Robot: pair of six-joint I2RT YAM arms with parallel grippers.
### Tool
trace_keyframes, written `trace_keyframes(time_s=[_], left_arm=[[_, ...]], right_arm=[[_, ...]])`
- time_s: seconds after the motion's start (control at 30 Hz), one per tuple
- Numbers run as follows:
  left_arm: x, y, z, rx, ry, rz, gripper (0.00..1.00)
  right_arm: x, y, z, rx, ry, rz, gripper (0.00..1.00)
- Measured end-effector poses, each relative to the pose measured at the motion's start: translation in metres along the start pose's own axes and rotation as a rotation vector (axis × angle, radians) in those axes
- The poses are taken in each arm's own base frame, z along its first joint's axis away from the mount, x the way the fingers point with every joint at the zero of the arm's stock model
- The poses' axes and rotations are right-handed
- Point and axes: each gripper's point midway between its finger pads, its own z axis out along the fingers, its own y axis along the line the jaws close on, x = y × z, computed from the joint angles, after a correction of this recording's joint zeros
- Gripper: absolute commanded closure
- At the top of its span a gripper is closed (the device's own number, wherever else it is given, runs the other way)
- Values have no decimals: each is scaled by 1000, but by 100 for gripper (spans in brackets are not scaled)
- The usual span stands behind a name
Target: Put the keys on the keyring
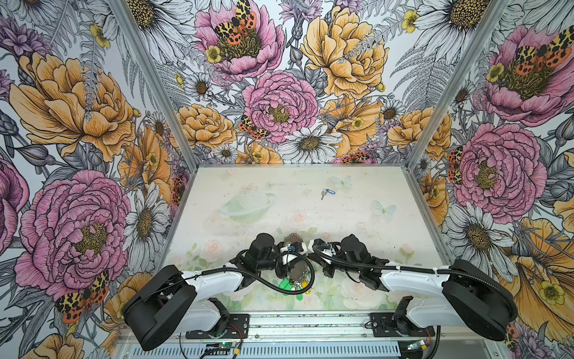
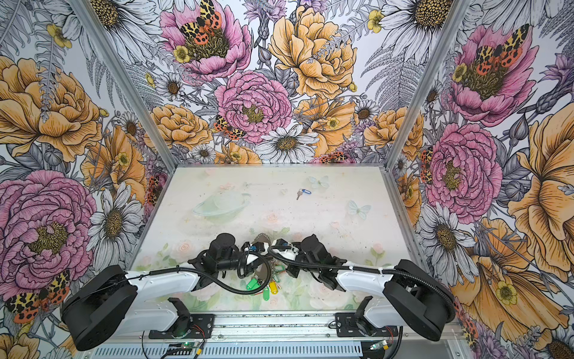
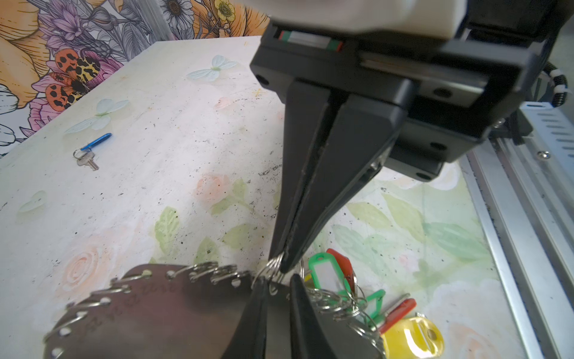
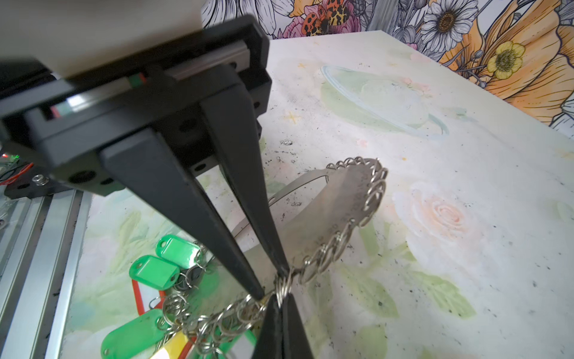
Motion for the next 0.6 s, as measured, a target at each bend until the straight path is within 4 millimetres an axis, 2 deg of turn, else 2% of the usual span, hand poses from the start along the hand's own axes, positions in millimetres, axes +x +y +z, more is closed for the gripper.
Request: trace_keyframes(time_s=[0.23,0.33,0.53,0.6], left_arm=[[2,0,3,4,7,-3,100],[2,0,3,5,9,-3,100],[8,-1,3,-3,40,-12,100],[10,-1,3,-6,54,-14,100]], right_arm=[[3,0,0,3,12,4,95],[4,0,0,3,16,8,93],[0,-3,-2,17,5,17,74],[-6,-5,-7,28,-12,8,72]])
